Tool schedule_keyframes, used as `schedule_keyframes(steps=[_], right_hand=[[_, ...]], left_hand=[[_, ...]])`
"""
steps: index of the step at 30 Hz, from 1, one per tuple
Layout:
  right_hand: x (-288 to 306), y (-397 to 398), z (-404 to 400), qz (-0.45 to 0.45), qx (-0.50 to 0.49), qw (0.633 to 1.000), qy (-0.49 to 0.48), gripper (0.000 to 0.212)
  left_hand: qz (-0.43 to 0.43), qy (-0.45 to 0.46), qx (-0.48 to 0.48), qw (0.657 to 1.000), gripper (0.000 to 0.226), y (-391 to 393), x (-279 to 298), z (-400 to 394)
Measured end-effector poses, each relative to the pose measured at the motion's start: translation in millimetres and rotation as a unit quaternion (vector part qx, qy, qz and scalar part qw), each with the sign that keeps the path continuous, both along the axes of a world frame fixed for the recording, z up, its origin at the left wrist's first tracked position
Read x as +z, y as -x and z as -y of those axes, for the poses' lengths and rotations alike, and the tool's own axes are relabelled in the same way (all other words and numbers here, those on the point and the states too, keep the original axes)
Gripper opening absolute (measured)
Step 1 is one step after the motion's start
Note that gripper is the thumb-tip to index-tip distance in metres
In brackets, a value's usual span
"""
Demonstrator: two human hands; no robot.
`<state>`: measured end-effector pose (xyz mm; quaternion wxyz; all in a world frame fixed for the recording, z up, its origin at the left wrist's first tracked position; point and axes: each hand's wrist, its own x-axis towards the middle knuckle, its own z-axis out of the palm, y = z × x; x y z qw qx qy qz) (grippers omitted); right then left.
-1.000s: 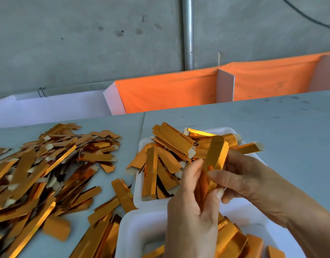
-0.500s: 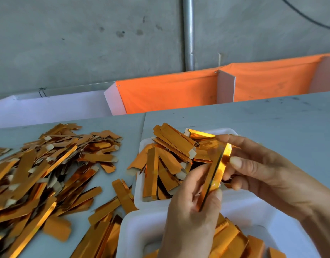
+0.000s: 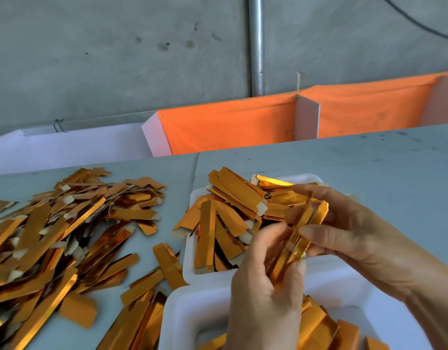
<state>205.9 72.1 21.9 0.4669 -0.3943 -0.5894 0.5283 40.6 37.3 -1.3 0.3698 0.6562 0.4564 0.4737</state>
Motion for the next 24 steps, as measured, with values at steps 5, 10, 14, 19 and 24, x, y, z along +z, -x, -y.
schedule_keyframes(steps=[5, 10, 14, 19, 24], right_hand=[[0.1, 1.2, 0.5, -0.012, -0.013, 1.0, -0.008, 0.052], [2.0, 0.8, 1.6, -0.036, -0.015, 0.999, 0.006, 0.075], [2.5, -1.9, 0.7, -0.067, -0.015, 0.998, 0.011, 0.081], [2.9, -0.5, 1.2, -0.031, 0.018, 0.999, 0.01, 0.073], [0.0, 2.2, 1.5, 0.052, 0.037, 0.998, 0.013, 0.058]], left_hand=[[-0.008, -0.025, 0.063, 0.998, 0.042, -7.3, -2.9, 2.0], [-0.021, -0.05, 0.07, 0.996, 0.025, -9.3, -2.2, 4.8], [0.052, -0.022, 0.059, 0.997, 0.025, -8.4, 1.6, 4.3], [0.03, -0.007, 0.052, 0.998, 0.03, -6.0, 3.3, 3.3], [0.044, -0.001, 0.05, 0.998, 0.027, -3.7, 1.5, 0.1]])
